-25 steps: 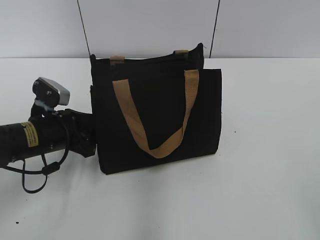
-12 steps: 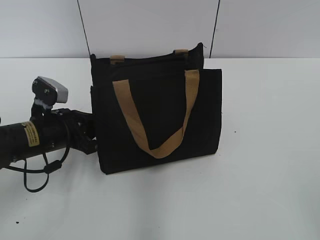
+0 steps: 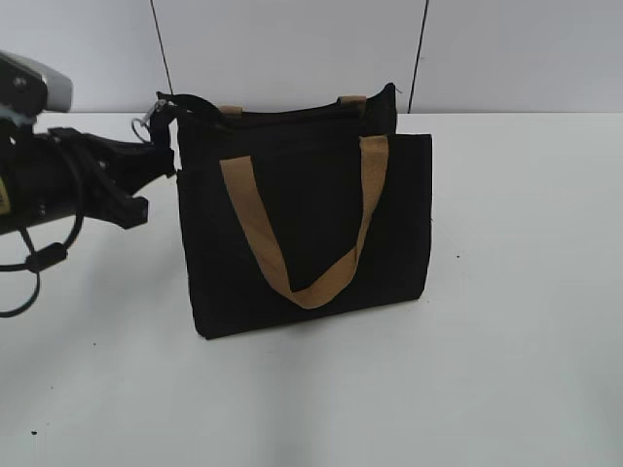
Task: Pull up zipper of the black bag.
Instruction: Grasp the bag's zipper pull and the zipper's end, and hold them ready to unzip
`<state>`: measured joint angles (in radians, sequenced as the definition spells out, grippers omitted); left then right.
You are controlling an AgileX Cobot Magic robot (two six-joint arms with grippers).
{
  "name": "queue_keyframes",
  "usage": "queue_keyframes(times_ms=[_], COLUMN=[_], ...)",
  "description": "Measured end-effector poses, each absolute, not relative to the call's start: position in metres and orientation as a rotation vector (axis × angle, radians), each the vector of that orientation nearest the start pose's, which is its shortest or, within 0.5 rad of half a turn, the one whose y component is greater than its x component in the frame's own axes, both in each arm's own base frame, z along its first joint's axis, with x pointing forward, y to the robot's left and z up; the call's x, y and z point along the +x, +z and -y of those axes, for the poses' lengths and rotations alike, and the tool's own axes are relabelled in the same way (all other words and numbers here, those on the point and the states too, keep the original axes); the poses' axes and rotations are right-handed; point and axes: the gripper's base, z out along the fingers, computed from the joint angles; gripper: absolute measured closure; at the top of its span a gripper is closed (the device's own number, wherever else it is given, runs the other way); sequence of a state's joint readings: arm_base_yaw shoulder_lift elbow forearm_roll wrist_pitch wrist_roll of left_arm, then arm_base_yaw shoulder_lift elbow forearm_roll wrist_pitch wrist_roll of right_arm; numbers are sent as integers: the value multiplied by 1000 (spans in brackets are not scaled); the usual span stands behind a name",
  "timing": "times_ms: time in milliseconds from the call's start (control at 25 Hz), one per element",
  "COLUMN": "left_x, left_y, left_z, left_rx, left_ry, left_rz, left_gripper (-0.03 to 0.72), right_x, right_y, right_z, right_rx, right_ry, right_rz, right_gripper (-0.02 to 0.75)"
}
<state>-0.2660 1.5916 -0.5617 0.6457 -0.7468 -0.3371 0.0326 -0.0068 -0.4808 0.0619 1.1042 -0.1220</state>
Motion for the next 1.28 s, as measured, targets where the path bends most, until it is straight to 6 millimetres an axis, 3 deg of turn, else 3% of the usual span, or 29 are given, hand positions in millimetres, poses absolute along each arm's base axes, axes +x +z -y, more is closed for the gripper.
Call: queue_keyframes(times_ms=[200, 360, 760, 880, 1000, 1280], left_x=[253, 243, 229, 229, 231, 232], left_y=[235, 253, 265, 269, 273, 275], left_z=[103, 98, 106, 109, 110, 111], left_rx=[669, 656, 662, 657, 646, 653], left_ry=[-372, -338, -444, -470, -481, -477], left_rz=[-1656, -1629, -1611, -1604, -1598, -1592], left_gripper=[683, 683, 683, 683, 683, 683], right_x=[-6, -6, -6, -4, 14, 84], right_y=[269, 269, 269, 276, 287, 286], right_z=[-5, -5, -5, -11, -19, -50], right_rx=[-166, -166, -166, -167, -181, -362], right_ry=[21, 21, 24, 106, 227, 617], right_rz=[-2092, -2092, -2092, -2067, -2094, -2256], right_gripper=[160, 160, 160, 160, 160, 160])
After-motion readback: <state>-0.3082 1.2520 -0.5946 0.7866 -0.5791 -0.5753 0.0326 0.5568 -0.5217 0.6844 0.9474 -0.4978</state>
